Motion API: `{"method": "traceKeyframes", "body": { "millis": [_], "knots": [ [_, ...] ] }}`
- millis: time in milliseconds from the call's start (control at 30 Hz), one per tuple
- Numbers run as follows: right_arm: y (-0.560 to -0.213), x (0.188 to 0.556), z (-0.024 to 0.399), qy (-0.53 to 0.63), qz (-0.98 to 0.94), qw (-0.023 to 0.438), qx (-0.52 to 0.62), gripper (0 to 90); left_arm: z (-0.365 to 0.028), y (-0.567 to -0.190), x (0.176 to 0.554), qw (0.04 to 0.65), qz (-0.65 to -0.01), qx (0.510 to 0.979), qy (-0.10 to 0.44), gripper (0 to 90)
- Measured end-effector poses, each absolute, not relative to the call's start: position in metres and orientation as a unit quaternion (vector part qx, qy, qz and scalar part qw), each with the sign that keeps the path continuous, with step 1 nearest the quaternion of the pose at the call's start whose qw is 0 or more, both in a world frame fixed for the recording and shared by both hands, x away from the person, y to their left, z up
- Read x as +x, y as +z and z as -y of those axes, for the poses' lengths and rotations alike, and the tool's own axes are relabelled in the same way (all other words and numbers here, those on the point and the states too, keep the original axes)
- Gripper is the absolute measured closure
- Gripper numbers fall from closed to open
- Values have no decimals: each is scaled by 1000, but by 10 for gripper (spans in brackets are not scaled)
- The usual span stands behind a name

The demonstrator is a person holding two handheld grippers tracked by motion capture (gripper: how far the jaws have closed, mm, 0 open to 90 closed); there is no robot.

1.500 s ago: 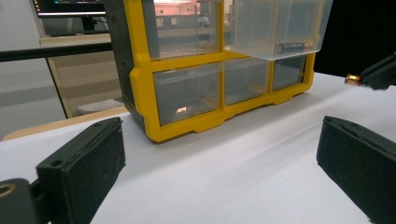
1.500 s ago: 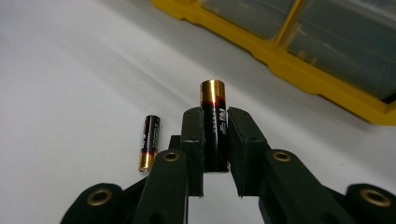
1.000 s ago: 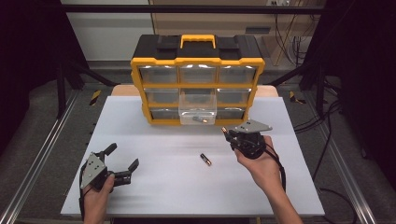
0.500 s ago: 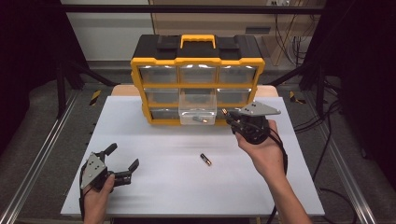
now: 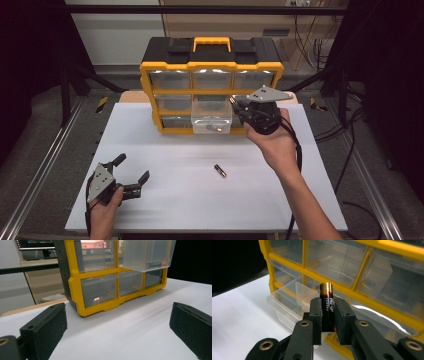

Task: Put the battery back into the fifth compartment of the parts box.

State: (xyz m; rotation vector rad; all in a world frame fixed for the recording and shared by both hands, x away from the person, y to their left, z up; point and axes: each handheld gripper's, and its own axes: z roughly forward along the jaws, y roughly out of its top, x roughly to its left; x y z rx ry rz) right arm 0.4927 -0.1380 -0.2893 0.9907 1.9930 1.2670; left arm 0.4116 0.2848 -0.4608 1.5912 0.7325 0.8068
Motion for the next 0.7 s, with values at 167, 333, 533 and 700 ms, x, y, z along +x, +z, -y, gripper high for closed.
{"method": "traceKeyframes", "body": {
  "millis": [167, 333, 533, 700],
  "knots": [
    [-283, 501, 130, 472, -750, 285, 366, 769, -286, -461, 412, 572, -314, 676, 343, 12],
    [-280, 509, 123, 469, -754, 285, 362, 769, -286, -461, 412, 572, -314, 676, 343, 12],
    [-280, 516, 116, 465, -759, 281, 359, 769, -287, -460, 412, 572, -315, 675, 343, 12],
    [-279, 522, 112, 469, -756, 282, 359, 769, -287, -460, 412, 573, -315, 675, 343, 12]
  ]
}}
